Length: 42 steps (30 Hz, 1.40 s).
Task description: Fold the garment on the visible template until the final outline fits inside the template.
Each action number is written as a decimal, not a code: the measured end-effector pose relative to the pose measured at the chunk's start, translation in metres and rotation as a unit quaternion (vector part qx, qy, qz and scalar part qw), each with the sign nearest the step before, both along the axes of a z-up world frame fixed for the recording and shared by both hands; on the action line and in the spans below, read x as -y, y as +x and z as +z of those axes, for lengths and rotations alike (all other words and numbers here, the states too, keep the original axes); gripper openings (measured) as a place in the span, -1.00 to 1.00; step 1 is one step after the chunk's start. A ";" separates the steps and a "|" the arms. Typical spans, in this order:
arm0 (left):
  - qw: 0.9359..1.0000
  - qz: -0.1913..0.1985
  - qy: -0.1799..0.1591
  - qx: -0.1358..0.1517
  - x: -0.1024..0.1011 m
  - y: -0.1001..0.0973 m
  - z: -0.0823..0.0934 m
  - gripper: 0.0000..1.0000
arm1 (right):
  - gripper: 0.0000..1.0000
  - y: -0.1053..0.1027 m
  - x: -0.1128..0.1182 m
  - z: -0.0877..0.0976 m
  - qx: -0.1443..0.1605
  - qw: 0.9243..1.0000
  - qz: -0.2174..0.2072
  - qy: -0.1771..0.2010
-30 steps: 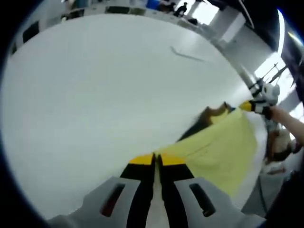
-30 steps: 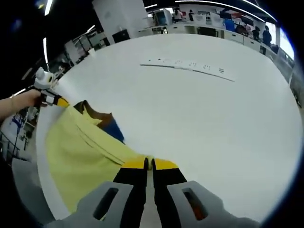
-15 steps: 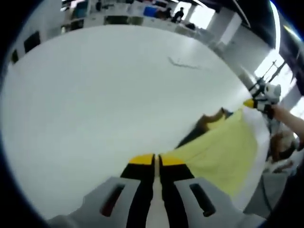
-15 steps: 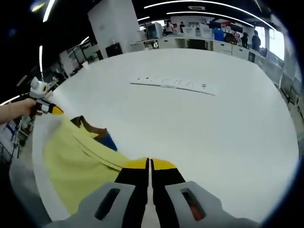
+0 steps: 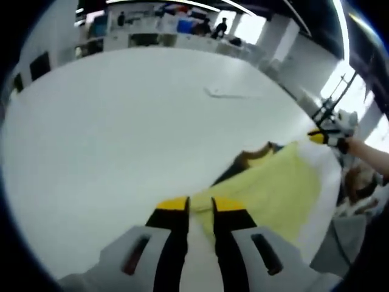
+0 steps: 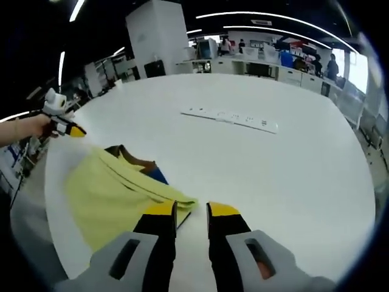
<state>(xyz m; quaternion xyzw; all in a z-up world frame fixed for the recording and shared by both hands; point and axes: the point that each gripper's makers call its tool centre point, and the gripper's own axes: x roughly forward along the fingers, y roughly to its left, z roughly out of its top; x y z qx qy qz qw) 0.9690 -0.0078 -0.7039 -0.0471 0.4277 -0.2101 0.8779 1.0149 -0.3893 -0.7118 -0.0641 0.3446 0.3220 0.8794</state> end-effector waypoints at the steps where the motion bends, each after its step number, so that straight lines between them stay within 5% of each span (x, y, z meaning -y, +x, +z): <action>1: 1.000 0.000 -0.002 0.003 0.000 -0.002 0.002 -0.71 | -0.55 -0.005 0.001 0.002 0.001 1.000 -0.003 0.000; 32: 0.996 -0.019 -0.049 0.074 0.015 -0.104 0.078 -0.05 | -0.15 -0.097 -0.004 0.086 0.049 0.998 -0.016 0.036; 42: 0.993 -0.014 -0.062 0.096 0.019 -0.132 0.099 0.18 | 0.04 -0.123 -0.012 0.122 0.077 0.994 -0.009 0.079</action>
